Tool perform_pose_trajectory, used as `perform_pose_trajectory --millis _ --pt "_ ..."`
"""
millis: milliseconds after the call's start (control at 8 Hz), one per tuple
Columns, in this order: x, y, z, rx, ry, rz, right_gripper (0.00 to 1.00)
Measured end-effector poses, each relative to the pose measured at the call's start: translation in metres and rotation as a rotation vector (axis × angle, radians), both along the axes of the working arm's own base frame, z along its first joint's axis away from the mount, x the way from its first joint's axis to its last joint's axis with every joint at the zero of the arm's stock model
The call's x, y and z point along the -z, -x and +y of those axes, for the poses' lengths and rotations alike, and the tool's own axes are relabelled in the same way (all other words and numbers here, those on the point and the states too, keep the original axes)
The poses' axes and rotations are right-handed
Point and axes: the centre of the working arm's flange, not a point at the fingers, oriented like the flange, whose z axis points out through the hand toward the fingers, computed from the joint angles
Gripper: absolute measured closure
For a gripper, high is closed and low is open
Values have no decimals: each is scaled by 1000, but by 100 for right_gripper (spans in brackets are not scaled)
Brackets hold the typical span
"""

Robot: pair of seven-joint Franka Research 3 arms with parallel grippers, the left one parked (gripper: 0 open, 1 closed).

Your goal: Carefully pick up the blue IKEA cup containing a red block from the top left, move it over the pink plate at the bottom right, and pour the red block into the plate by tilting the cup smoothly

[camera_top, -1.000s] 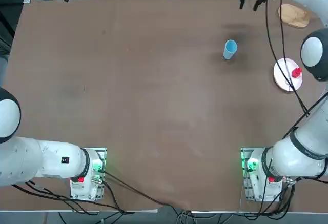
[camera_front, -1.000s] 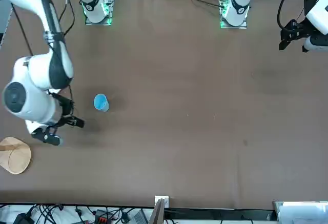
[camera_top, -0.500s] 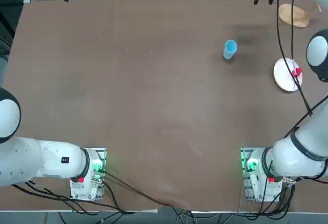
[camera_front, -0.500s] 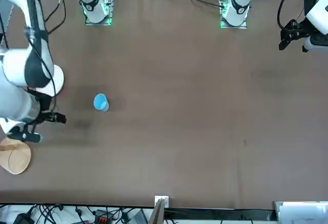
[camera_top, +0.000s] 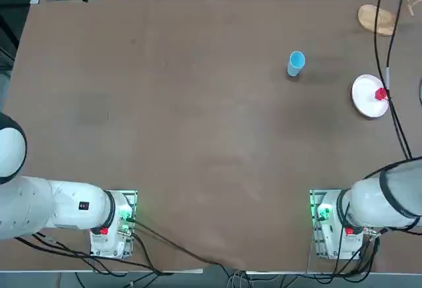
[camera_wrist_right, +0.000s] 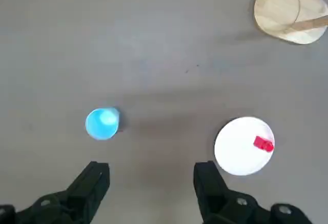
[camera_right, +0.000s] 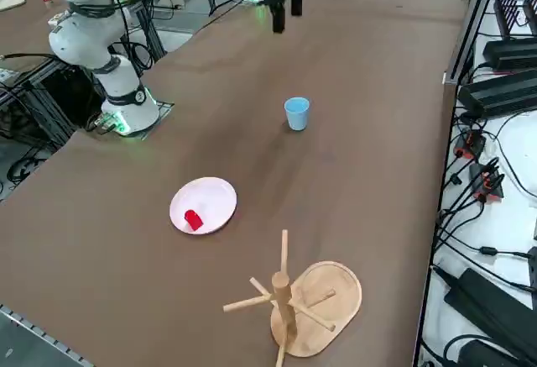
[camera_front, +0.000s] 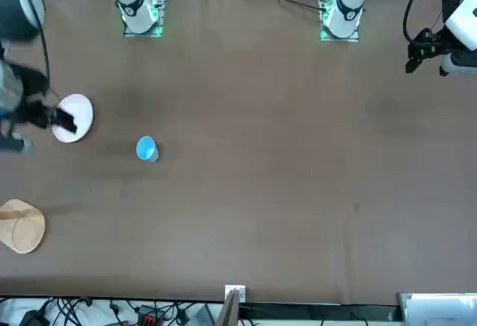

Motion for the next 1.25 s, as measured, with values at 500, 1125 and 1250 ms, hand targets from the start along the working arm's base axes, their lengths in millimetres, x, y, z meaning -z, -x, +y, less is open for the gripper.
perform_pose_trajectory --millis 500,1125,1250 --pt "-24 30 -37 59 -60 -5 0" --pt "-7 30 -54 69 -71 16 0" --pt "-10 32 -53 66 -71 13 0"
